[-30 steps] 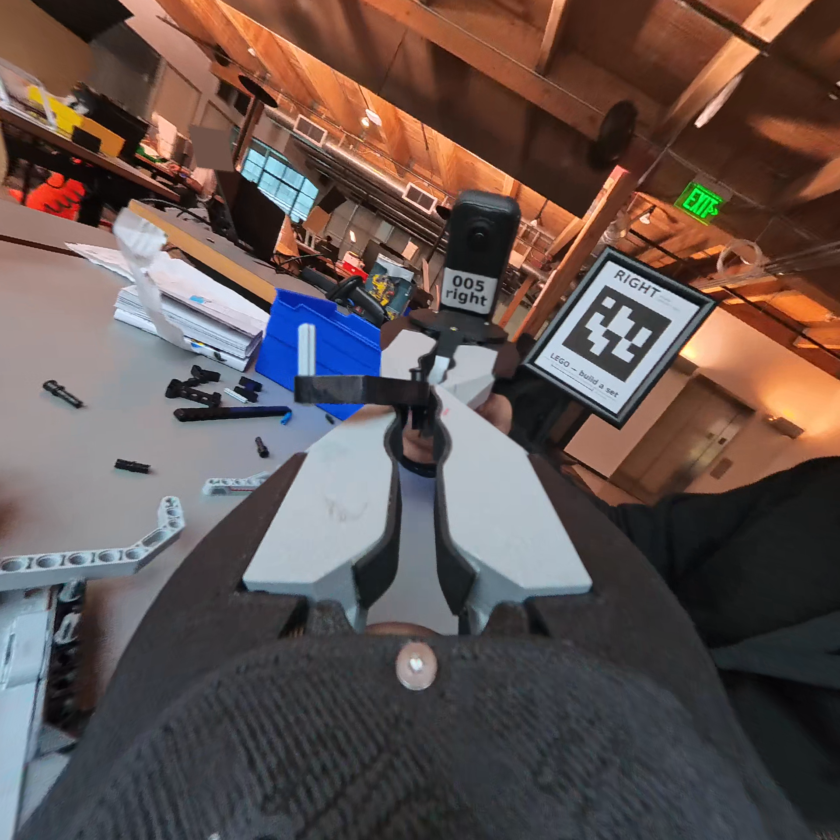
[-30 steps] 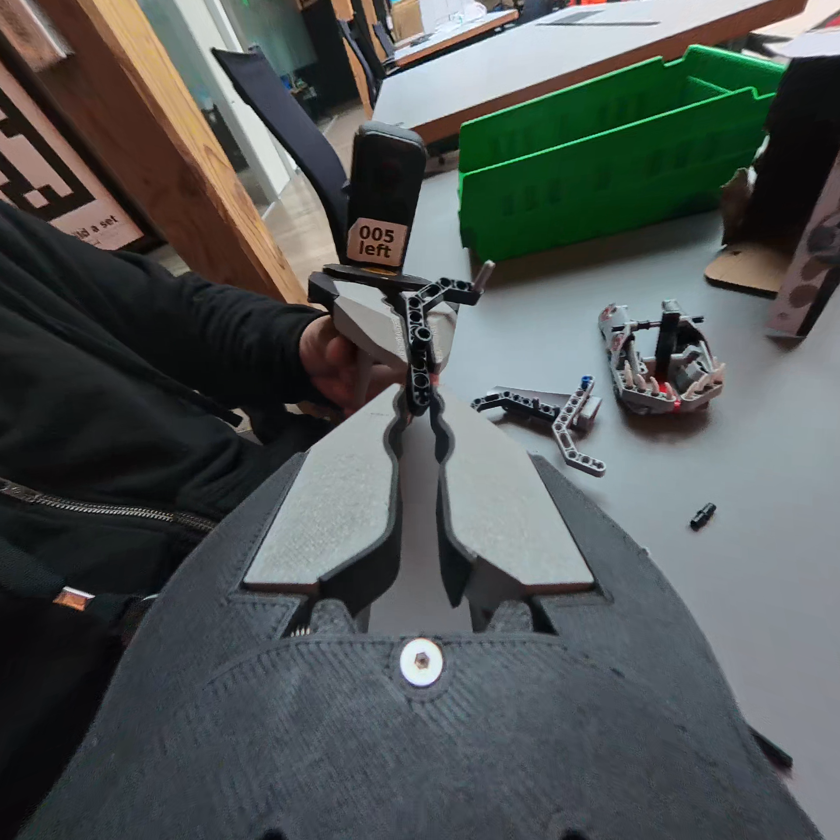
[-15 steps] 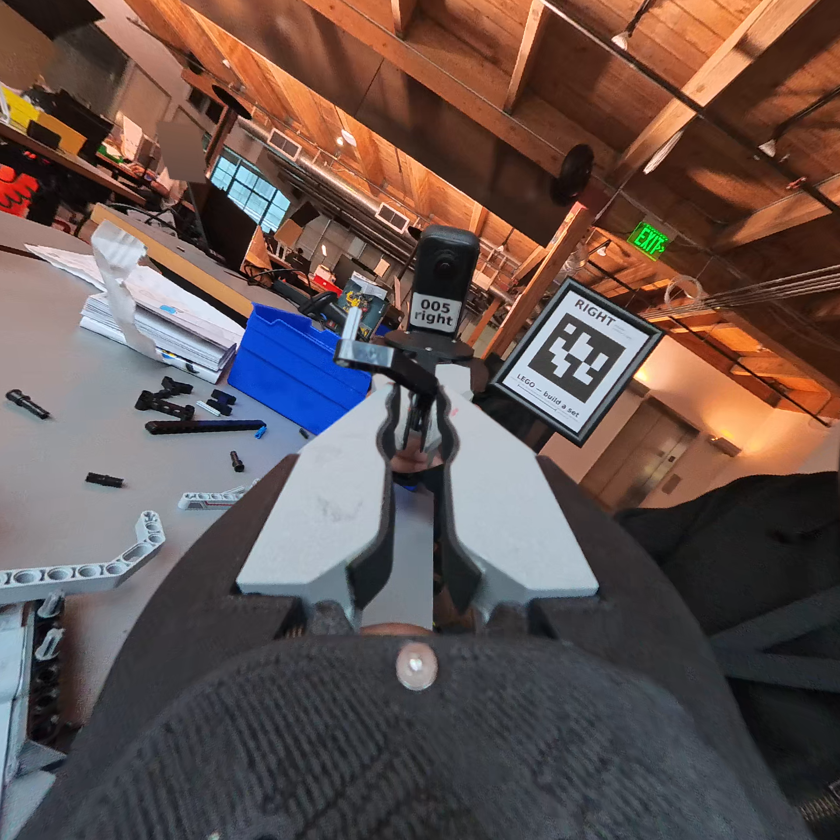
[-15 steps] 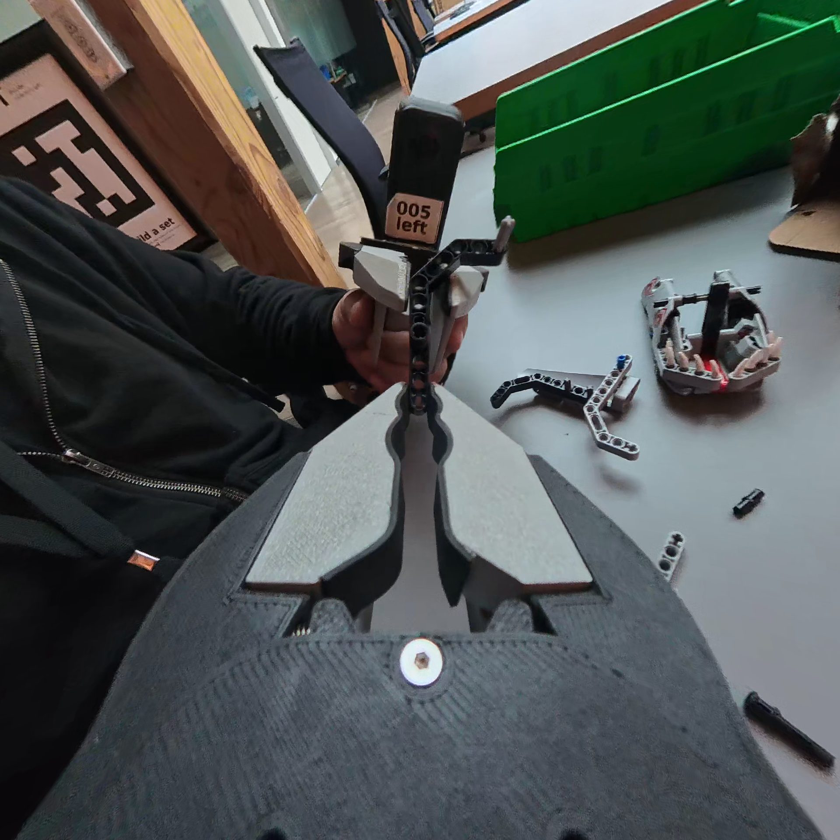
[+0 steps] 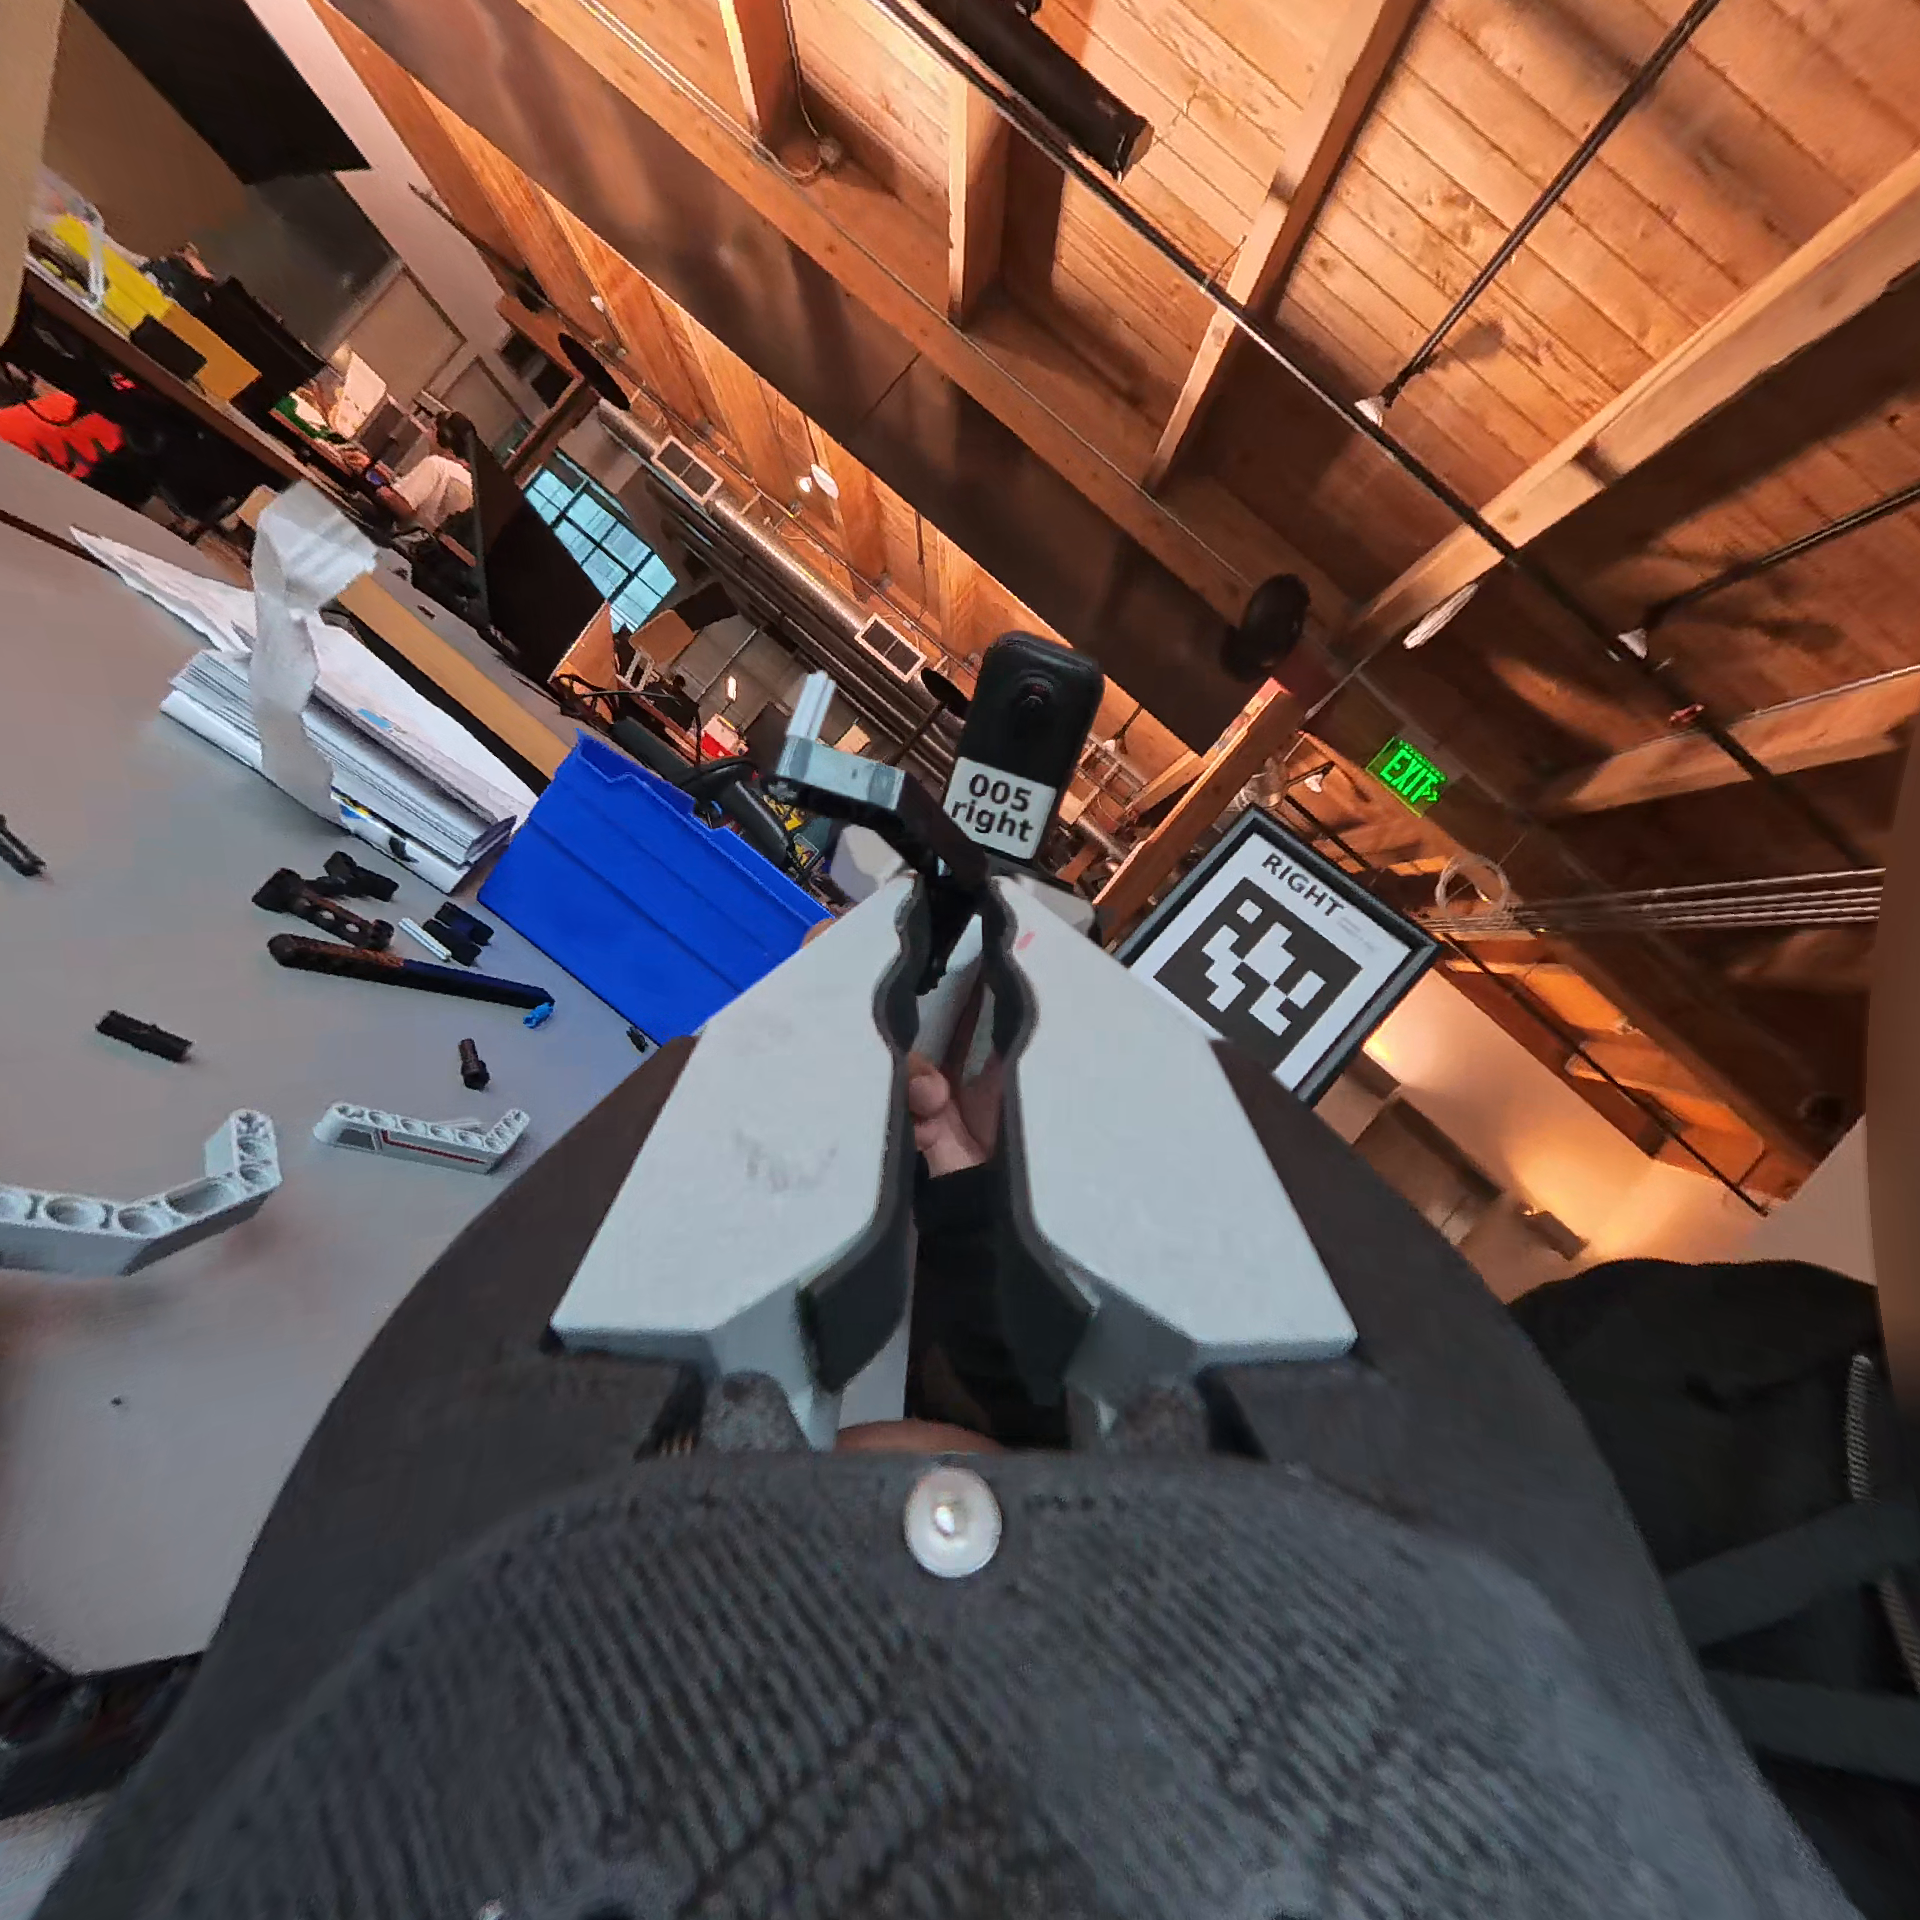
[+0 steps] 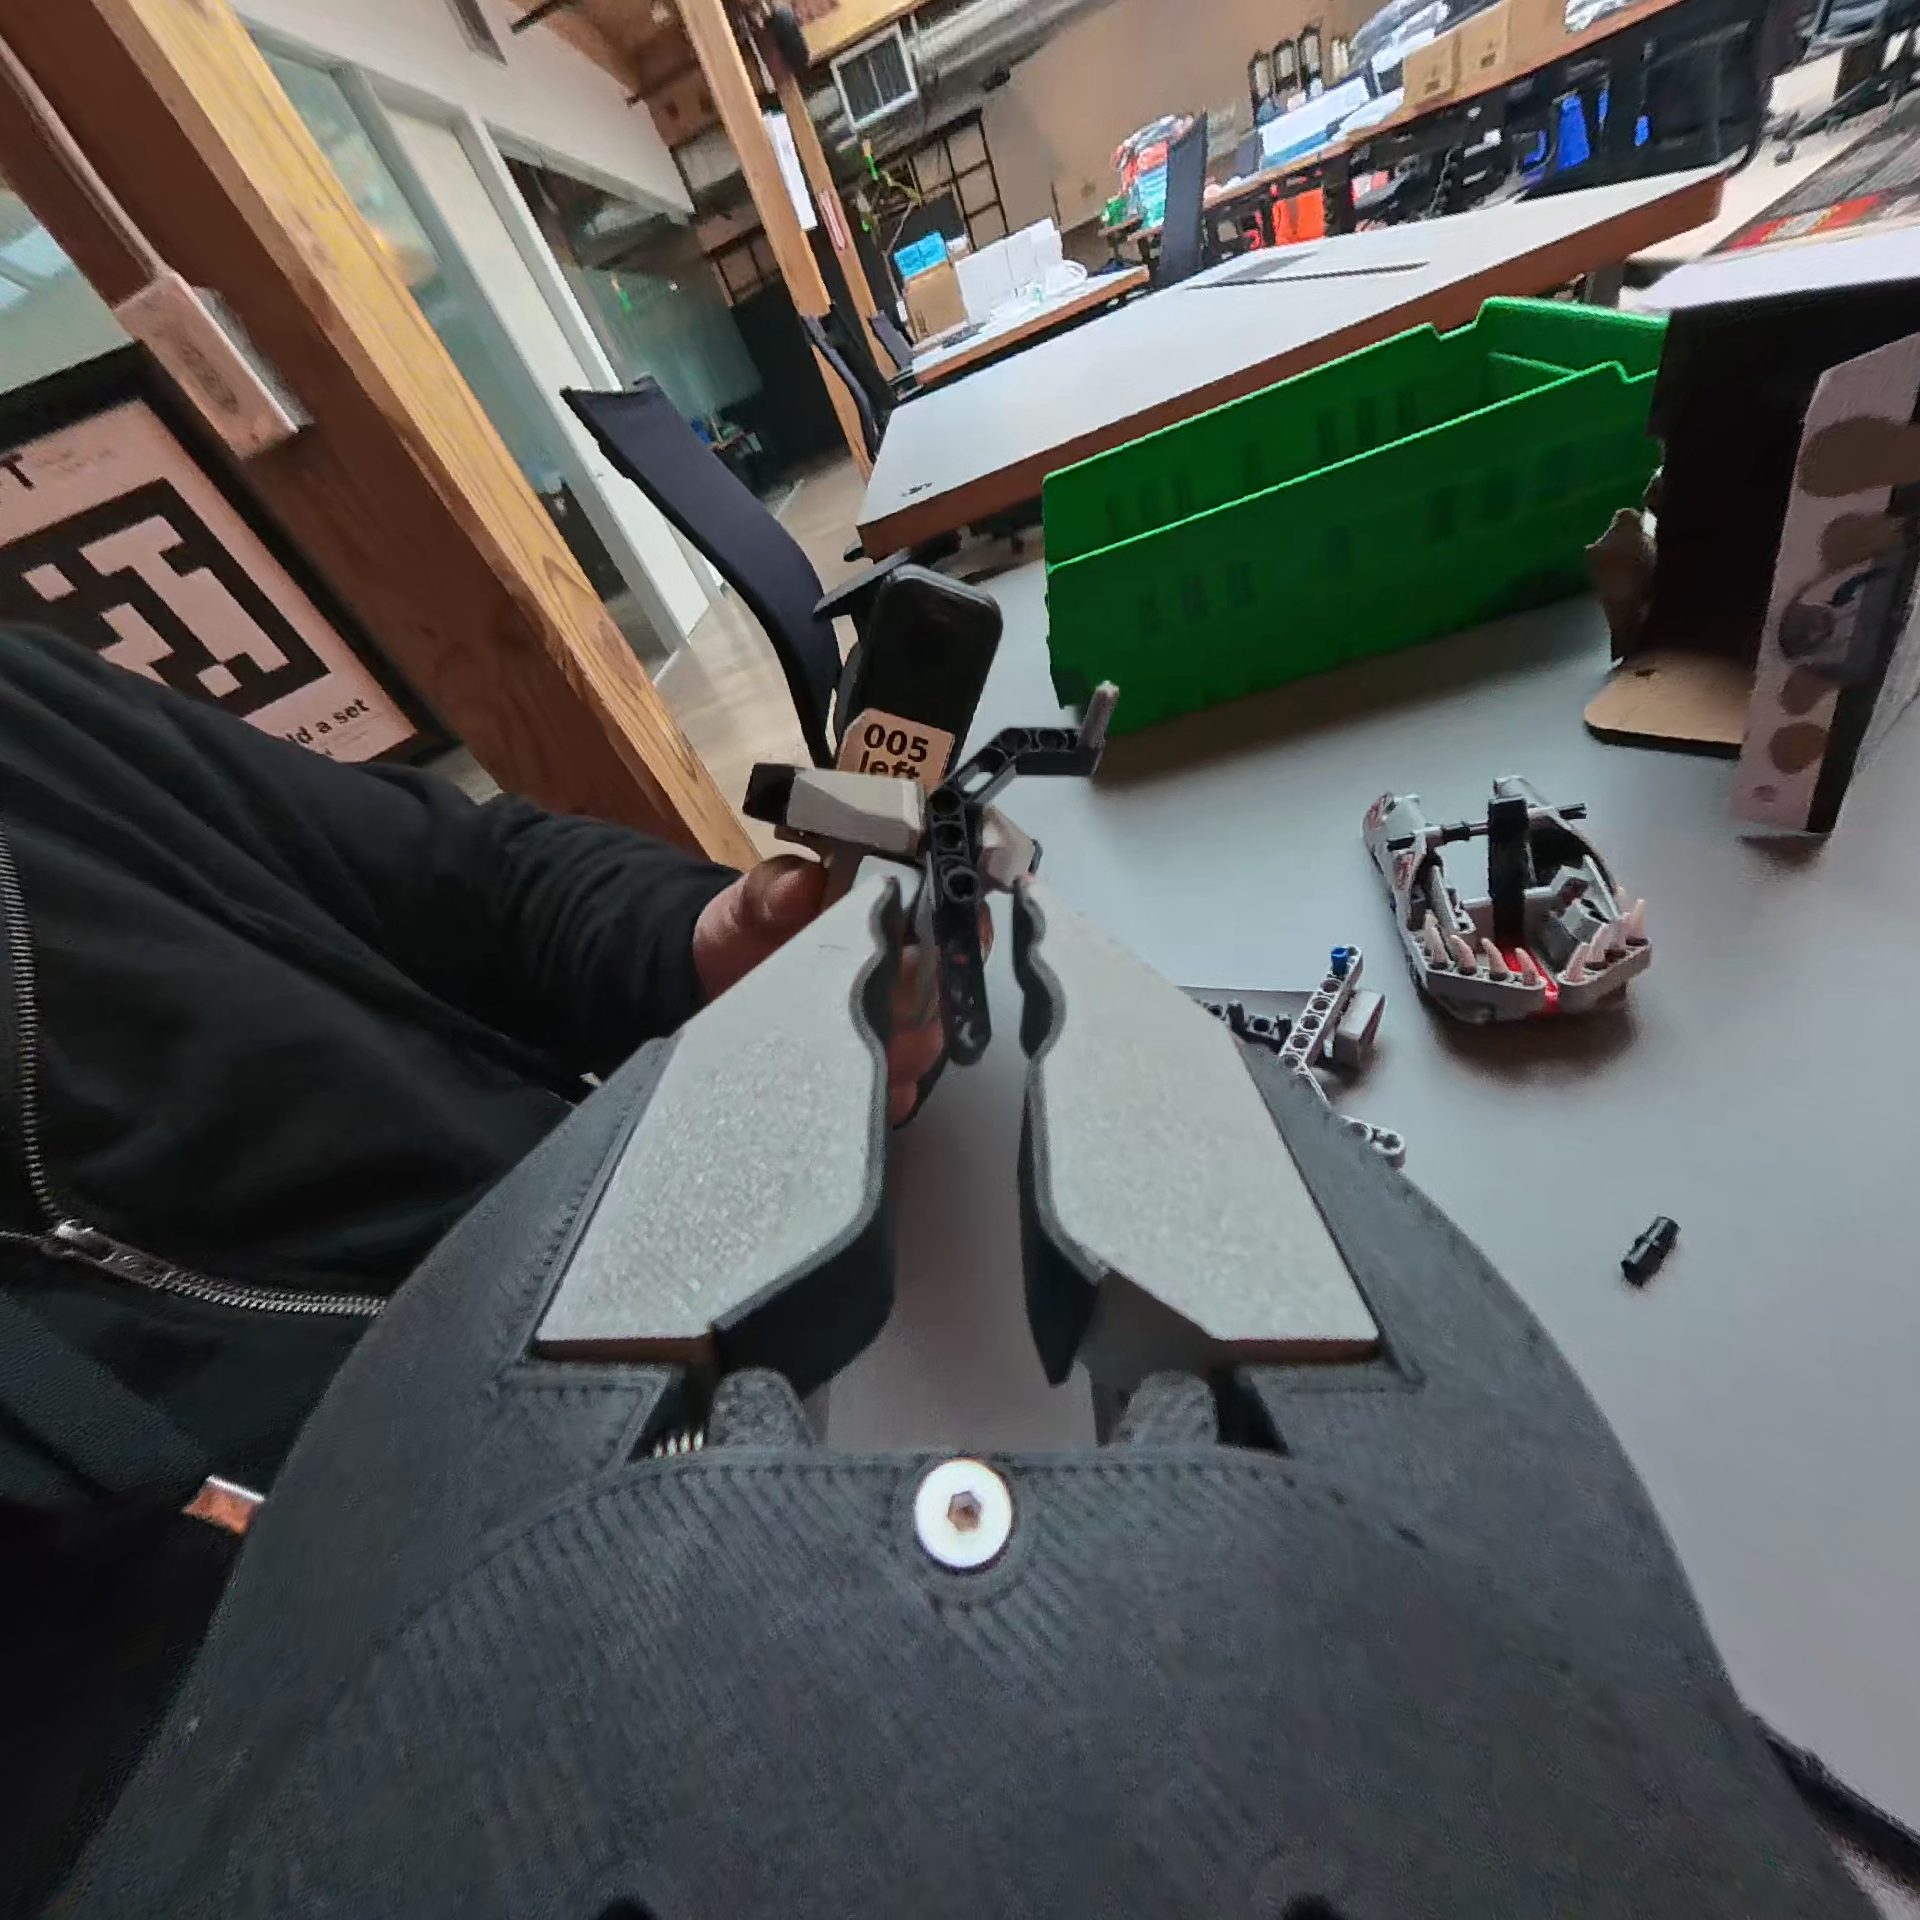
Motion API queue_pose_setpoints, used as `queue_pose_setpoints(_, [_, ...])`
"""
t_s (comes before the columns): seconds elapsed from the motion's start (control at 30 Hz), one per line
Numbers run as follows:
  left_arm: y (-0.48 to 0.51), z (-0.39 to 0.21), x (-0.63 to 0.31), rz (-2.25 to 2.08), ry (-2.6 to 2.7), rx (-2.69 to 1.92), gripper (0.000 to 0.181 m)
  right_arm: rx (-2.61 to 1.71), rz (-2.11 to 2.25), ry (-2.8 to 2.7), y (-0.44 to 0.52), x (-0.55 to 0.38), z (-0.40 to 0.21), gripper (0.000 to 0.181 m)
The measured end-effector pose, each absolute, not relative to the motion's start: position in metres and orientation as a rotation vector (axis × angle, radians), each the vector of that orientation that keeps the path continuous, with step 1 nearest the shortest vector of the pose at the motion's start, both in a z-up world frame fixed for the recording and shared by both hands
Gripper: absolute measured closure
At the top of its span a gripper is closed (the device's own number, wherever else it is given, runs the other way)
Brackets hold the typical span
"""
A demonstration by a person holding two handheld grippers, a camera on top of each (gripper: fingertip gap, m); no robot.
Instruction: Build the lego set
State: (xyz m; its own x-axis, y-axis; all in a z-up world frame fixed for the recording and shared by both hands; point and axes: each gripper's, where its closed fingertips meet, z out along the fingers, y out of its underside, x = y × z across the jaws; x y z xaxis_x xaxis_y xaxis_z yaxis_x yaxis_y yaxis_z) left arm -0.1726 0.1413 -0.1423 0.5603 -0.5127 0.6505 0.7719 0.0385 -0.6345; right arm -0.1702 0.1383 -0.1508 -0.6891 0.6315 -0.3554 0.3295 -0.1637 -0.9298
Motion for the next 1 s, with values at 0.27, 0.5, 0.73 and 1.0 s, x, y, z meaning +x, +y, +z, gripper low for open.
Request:
queue_pose_setpoints(0.27, [0.137, -0.135, -0.172, -1.008, -0.279, -1.090, 0.175, -1.102, 2.073, -1.800, 0.130, -0.171, -0.145, 0.177])
queue_pose_setpoints(0.5, [0.137, -0.140, -0.179, -0.973, -0.310, -1.103, 0.174, -1.225, 2.155, -1.733, 0.129, -0.179, -0.151, 0.178])
queue_pose_setpoints(0.73, [0.135, -0.151, -0.196, -0.944, -0.473, -1.049, 0.176, -1.398, 2.340, -1.358, 0.139, -0.203, -0.145, 0.180])
queue_pose_setpoints(1.0, [0.134, -0.148, -0.198, -0.874, -0.446, -1.081, 0.176, -1.375, 2.305, -1.263, 0.143, -0.210, -0.136, 0.181])
